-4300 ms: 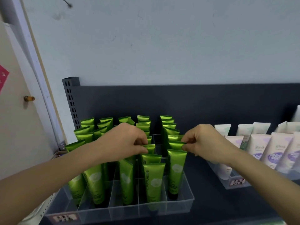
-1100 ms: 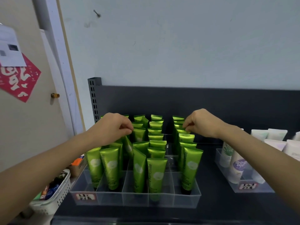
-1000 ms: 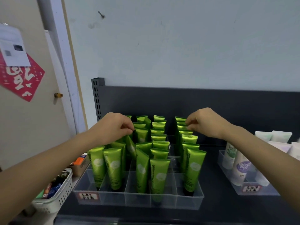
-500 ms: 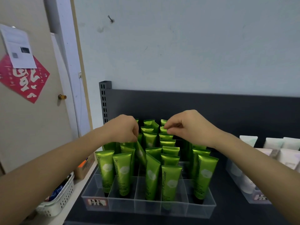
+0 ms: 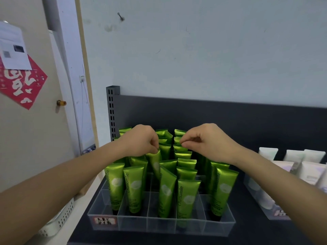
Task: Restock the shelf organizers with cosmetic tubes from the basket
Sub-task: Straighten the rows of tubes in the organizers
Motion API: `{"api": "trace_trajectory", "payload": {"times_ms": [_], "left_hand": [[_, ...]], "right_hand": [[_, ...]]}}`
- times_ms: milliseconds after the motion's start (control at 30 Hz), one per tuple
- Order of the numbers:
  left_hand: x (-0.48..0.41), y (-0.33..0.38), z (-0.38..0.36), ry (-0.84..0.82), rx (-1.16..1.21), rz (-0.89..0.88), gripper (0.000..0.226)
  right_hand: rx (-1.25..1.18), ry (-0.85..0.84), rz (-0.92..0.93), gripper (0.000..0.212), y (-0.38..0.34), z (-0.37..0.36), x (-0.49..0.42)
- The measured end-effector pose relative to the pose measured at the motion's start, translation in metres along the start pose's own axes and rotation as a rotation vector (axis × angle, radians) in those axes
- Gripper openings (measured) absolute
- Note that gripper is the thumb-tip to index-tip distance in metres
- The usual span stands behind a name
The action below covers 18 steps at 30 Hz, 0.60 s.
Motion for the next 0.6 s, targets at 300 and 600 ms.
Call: {"api": "trace_trajectory", "payload": {"times_ms": [300,600], "left_hand": [[-0.001,0.012,-0.010,-0.002,-0.216,-0.283,0.021],[0.007,-0.010,-0.002,-0.043,-0.019,-0.140,0.025]], "right_hand": [[0.000,-0.047,0.035,0.012,-0.010,-0.013,-0.003],[0.006,-0.087,-0.004,0.013,-0.011,-0.015,-0.003]]}}
Point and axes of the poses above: each hand's wrist, its own x-axis away from the middle knuckle, its own z-axis out of the back of the hand, y = z × x, the point moved 1 cm from there along -x, towards the middle knuckle, and after that the axes turned 5 degrees about y, right-handed, at the moved point
